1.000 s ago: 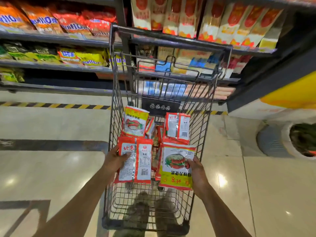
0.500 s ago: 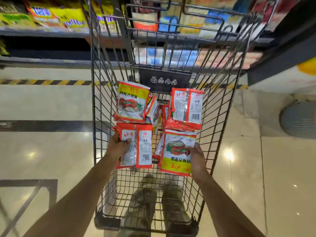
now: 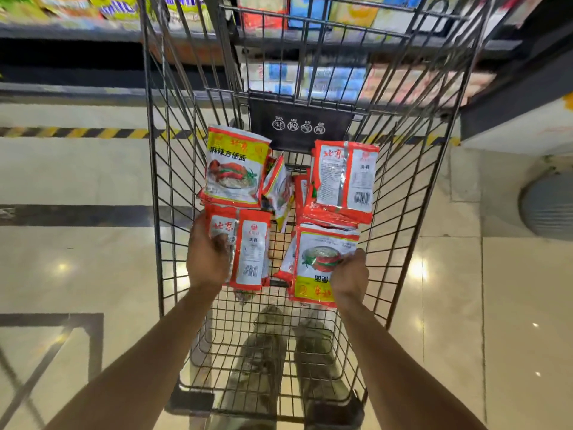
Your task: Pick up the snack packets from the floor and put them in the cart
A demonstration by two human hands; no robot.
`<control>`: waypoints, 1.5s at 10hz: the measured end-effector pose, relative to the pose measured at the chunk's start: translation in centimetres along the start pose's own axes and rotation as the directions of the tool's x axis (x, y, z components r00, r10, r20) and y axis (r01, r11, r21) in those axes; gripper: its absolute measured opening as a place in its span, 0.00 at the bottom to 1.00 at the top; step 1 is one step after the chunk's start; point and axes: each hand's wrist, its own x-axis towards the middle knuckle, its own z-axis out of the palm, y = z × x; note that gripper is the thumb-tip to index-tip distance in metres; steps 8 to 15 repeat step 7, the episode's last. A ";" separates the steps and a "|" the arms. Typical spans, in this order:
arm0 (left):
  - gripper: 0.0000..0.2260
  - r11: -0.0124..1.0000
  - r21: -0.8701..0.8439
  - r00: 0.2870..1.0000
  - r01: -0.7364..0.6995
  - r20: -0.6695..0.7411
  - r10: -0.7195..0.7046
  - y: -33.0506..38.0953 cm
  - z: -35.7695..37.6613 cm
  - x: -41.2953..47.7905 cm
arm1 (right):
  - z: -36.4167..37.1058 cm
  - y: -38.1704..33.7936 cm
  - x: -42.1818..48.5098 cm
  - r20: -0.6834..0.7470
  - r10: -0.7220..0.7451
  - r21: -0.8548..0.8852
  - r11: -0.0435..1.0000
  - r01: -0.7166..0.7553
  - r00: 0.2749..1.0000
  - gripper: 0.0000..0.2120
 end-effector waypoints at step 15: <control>0.30 0.684 0.502 0.848 -0.529 0.292 0.442 2.2 -8.6 -9.6 | -6.2 0.3 -13.6 0.150 -0.696 -0.559 0.526 0.641 0.702 0.34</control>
